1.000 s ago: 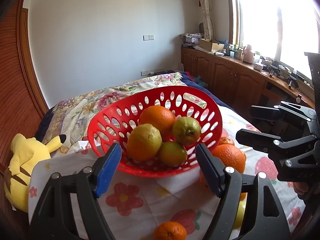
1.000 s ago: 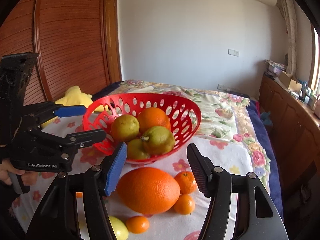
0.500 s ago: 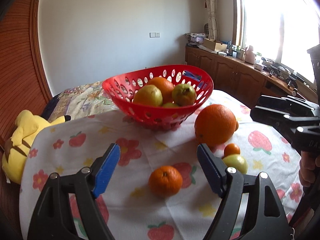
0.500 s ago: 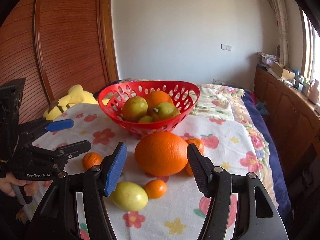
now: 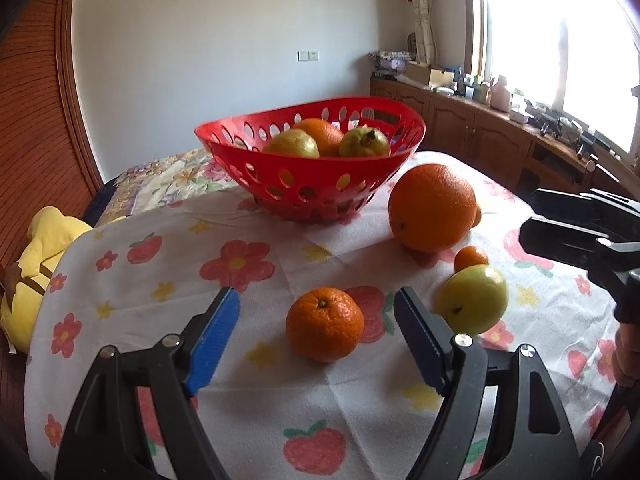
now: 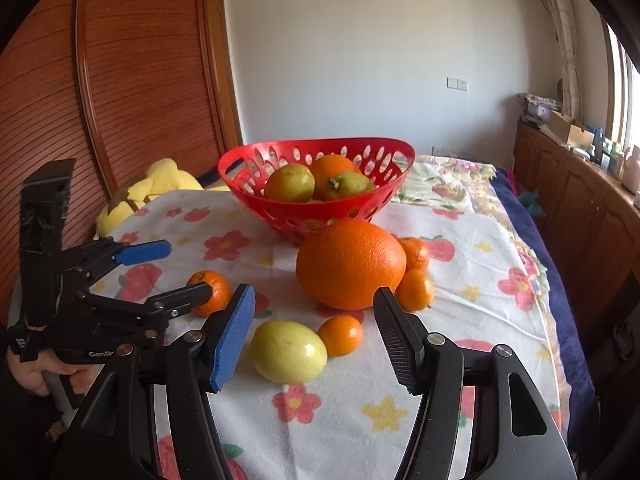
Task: Organize fruits
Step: 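Move left tool around a tangerine while right tool surrounds the pale yellow-green fruit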
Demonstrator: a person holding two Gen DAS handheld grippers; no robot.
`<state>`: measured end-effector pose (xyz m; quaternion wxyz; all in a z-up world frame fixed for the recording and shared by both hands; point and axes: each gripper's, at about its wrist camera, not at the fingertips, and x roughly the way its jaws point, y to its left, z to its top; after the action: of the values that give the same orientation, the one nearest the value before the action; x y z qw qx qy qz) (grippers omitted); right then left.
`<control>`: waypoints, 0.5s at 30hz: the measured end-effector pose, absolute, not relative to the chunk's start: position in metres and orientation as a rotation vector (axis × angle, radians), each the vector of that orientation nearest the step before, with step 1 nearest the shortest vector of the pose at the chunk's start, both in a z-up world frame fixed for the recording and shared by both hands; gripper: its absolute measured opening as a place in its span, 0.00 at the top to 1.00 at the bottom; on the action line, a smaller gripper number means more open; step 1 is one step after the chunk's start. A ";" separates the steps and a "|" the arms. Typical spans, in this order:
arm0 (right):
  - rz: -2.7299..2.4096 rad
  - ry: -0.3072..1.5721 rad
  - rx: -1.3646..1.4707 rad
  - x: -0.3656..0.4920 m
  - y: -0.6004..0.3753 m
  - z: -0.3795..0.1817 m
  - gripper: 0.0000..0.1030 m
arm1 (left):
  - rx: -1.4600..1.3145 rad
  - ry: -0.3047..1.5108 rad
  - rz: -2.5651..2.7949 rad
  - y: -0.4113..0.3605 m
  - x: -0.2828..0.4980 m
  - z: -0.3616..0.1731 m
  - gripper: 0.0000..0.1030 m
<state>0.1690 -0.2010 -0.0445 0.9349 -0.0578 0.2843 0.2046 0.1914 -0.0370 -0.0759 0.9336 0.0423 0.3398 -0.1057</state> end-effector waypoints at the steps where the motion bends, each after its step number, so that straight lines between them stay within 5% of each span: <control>1: 0.419 0.585 -0.121 0.169 -0.200 -0.046 0.38 | 0.086 0.708 -0.216 -0.037 0.193 -0.078 0.22; 12: 0.430 0.625 -0.124 0.166 -0.198 -0.057 0.38 | 0.093 0.735 -0.216 -0.039 0.195 -0.081 0.23; 15: 0.436 0.657 -0.127 0.169 -0.193 -0.066 0.39 | 0.098 0.730 -0.214 -0.039 0.194 -0.081 0.30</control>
<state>0.1689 -0.1926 -0.0662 0.9214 -0.0617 0.3197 0.2123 0.1942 -0.0394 -0.0808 0.9274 0.0477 0.3561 -0.1042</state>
